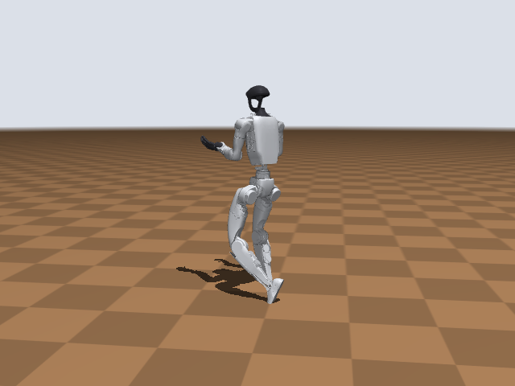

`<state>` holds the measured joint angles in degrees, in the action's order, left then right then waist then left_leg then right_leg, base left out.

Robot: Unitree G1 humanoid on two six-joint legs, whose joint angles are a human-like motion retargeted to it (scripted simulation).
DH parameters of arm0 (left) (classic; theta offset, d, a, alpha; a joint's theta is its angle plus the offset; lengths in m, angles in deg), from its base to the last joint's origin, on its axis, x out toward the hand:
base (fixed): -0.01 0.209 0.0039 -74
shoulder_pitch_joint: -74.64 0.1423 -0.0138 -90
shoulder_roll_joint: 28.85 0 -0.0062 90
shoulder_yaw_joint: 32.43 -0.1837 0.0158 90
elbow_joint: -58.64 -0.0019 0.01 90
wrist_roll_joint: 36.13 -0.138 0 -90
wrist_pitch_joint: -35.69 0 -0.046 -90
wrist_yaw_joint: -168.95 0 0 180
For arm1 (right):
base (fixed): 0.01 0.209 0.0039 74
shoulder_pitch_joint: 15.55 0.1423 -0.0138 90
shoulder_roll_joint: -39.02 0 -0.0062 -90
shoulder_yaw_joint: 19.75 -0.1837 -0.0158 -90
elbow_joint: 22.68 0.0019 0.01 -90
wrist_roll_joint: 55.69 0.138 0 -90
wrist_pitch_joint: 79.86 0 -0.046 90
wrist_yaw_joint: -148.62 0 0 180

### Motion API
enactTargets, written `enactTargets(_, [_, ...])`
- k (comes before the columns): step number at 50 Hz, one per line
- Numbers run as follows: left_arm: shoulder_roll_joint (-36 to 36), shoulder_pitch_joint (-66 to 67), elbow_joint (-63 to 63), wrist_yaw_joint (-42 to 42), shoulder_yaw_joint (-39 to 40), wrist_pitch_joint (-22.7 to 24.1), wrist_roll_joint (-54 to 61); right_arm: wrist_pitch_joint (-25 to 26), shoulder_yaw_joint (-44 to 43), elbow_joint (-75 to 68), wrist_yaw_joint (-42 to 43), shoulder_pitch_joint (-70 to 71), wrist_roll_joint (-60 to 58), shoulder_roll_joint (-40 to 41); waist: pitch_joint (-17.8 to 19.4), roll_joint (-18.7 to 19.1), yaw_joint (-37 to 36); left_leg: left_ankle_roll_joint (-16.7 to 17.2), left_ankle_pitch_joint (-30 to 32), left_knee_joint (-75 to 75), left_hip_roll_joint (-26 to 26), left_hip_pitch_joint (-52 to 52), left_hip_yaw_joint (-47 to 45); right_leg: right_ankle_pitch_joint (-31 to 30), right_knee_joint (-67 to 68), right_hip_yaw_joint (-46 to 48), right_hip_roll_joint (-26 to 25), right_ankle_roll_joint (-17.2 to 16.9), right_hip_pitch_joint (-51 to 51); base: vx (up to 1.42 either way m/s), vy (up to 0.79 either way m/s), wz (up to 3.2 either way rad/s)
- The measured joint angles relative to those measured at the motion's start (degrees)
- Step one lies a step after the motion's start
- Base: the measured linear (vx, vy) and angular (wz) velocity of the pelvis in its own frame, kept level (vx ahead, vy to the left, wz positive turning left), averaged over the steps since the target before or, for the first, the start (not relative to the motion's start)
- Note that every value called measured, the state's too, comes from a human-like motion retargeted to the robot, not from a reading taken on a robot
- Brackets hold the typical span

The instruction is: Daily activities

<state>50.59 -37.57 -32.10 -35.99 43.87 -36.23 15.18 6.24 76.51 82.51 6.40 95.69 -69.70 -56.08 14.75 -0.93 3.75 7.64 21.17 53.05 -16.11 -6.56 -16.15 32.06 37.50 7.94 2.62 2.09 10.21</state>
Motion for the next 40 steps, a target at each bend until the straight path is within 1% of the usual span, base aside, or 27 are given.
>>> enactTargets(2, [0.1,1.1,0.9,-0.2,0.0,-0.2,-0.2,-0.5,-1.3,0.6,0.9,-0.3,1.9,0.3,-0.1,1.1,-0.3,1.5,4.9,0.2,1.4,0.7,3.1,-0.3,-0.4,0.2,-2.0,0.0,-0.5,0.06,0.06,-0.61])
enactTargets(3, [0.2,1.7,1.4,-0.3,0.0,-0.3,-0.3,-0.8,-2.0,0.8,1.5,-0.5,2.9,0.5,-0.3,1.5,-0.6,2.3,6.4,0.5,2.2,0.7,4.3,-0.2,-0.3,0.1,-2.8,-0.1,-0.6,0.08,0.08,-0.62])
enactTargets(5, [0.3,3.1,2.2,-0.7,0.0,-0.4,-0.4,-1.3,-3.5,1.2,3.0,-0.8,4.9,1.0,-0.5,2.6,-1.0,4.1,8.1,1.6,3.7,0.6,6.4,0.0,0.1,0.0,-4.5,-0.2,-0.9,0.09,0.08,-0.61])
enactTargets(8, [0.4,4.6,3.4,-1.9,-0.1,-0.4,-0.2,-1.9,-6.2,1.1,5.7,-0.7,8.1,1.6,-0.9,3.5,-2.0,7.1,8.8,3.6,6.2,0.4,9.4,0.2,0.0,-0.5,-6.3,-0.4,-1.6,0.09,0.04,-0.53])
enactTargets(9, [0.4,5.0,3.8,-2.4,-0.2,-0.5,-0.1,-2.1,-7.0,0.8,6.7,-0.6,9.1,1.8,-1.0,3.8,-2.2,7.4,8.8,4.3,6.9,0.3,9.9,0.3,0.0,-0.5,-6.6,-0.5,-1.9,0.08,0.04,-0.43])
enactTargets(15, [0.2,5.7,5.2,-5.0,-0.6,-0.6,0.7,-3.0,-11.6,-1.5,11.5,0.5,13.9,2.9,-1.2,4.1,-3.2,7.4,8.8,6.8,10.1,-0.4,11.0,0.8,-0.7,-0.9,-7.5,-1.4,-3.4,0.07,0.03,-0.32])
enactTargets(20, [-0.1,5.8,6.2,-7.3,-0.6,-0.3,1.2,-3.7,-13.7,-2.2,13.7,0.7,16.1,4.4,-1.2,4.1,-3.6,7.4,8.8,7.7,12.1,-1.0,11.1,1.2,-1.0,-1.6,-8.0,-2.0,-4.0,0.06,0.02,-0.31])
enactTargets(30, [0.5,7.0,8.5,-9.2,0.6,0.5,0.6,-4.0,-13.8,-2.1,11.9,0.7,18.1,6.4,-1.3,3.9,-3.9,7.4,8.8,8.1,15.9,-1.5,11.2,1.3,-2.0,-3.4,-9.0,-3.2,-4.3,0.05,0.02,-0.33])
enactTargets(40, [1.3,8.6,10.0,-9.9,2.5,1.7,0.4,-4.6,-11.8,-2.9,9.6,1.9,19.9,8.5,-1.9,3.6,-3.7,7.4,8.8,7.0,20.1,-2.7,11.5,1.2,-2.8,-5.9,-9.9,-4.2,-4.7,0.04,0.03,-0.35])
